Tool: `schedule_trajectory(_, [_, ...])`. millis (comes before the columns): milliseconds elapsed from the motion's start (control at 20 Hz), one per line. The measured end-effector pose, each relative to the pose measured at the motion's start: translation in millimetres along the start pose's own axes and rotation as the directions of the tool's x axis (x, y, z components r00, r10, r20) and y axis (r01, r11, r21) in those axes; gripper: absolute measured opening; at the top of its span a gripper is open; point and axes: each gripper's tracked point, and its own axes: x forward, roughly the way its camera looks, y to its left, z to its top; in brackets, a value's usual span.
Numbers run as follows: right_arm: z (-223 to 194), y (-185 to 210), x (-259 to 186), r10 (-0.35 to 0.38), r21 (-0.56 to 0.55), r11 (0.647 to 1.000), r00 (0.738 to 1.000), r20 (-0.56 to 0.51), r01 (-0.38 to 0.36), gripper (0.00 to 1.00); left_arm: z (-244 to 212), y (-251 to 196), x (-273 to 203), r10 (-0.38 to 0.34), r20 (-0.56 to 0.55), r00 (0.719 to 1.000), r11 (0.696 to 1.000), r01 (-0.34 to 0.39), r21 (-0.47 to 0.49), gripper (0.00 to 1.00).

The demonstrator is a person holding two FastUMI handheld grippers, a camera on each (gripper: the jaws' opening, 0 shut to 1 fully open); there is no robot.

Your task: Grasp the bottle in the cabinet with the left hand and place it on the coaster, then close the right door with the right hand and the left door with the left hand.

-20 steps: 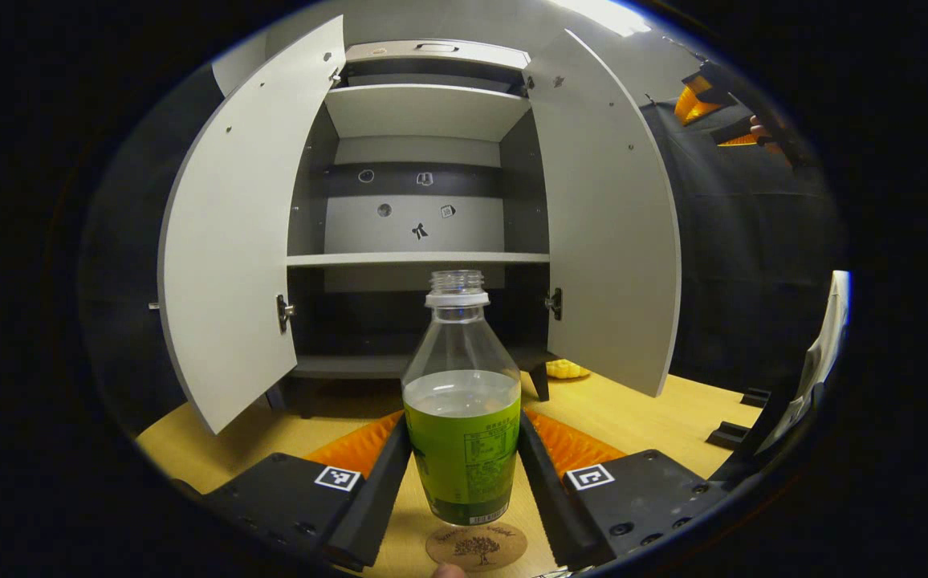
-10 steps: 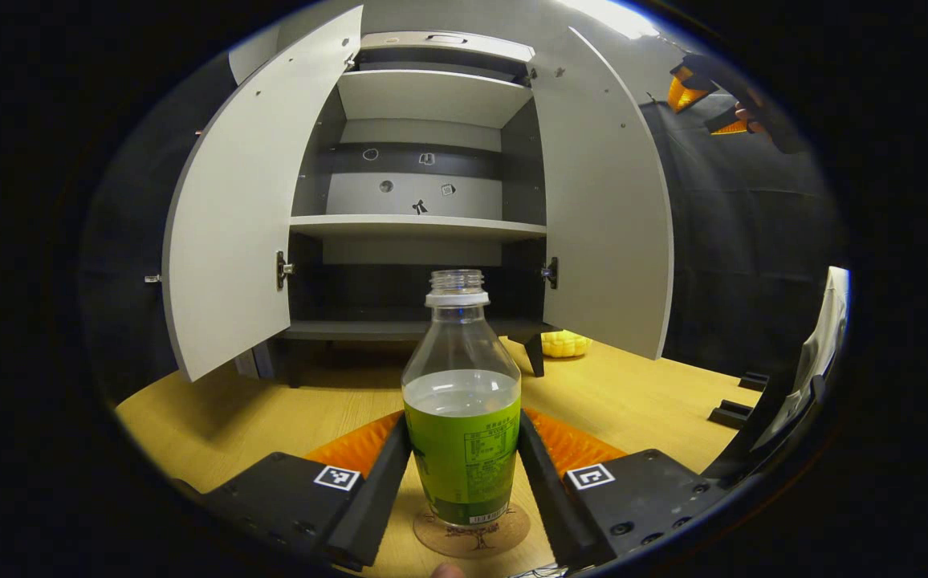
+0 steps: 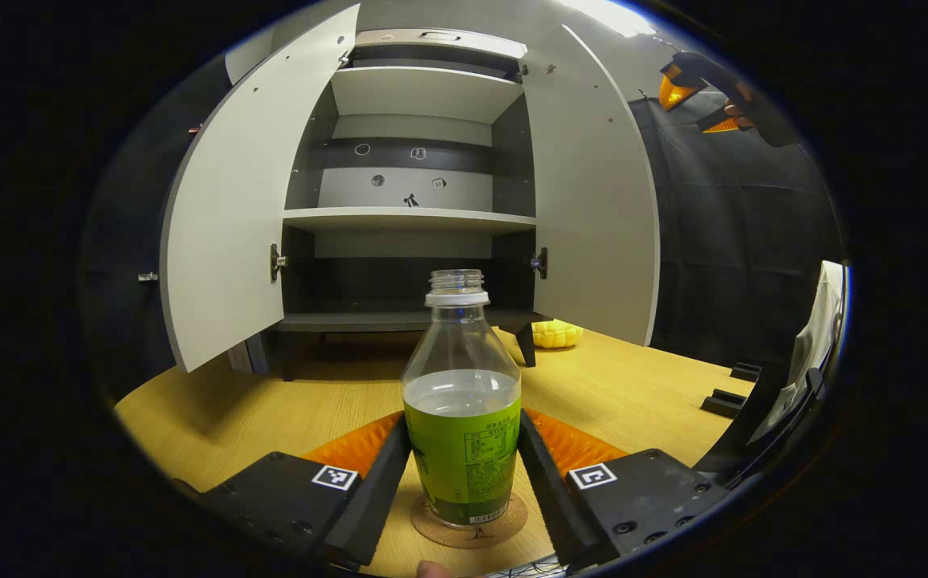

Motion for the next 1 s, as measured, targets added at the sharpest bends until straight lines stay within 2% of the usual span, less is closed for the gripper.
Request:
schedule_trajectory(100, [-1, 1, 0, 0.004, -0.006, 1.0, 1.0, 0.001, -0.004, 0.99, -4, 0, 2, 0.003, -0.019, 1.0, 1.0, -0.003, -0.012, 0.82])
schedule_trajectory(200, [-1, 1, 0, 0.009, -0.003, 1.0, 1.0, 0.0, -0.009, 0.98, -5, 2, 0, 0.013, -0.035, 0.999, 1.0, -0.014, -0.016, 0.96])
schedule_trajectory(450, [-3, 2, 0, 0.016, -0.003, 1.0, 1.0, -0.004, -0.016, 0.99, -11, 0, -8, 0.0, -0.056, 0.998, 1.0, -0.001, -0.015, 0.96])
schedule_trajectory(750, [-11, 5, 5, 0.038, -0.004, 0.999, 0.999, -0.024, -0.038, 0.98, -14, 9, -38, 0.03, -0.099, 0.995, 1.0, -0.03, 0.0, 0.96])
schedule_trajectory(1000, [-15, 13, 15, 0.088, -0.061, 0.994, 0.996, -0.03, -0.09, 0.98, 25, 31, -68, 0.087, -0.102, 0.991, 0.996, -0.088, -0.008, 0.96])
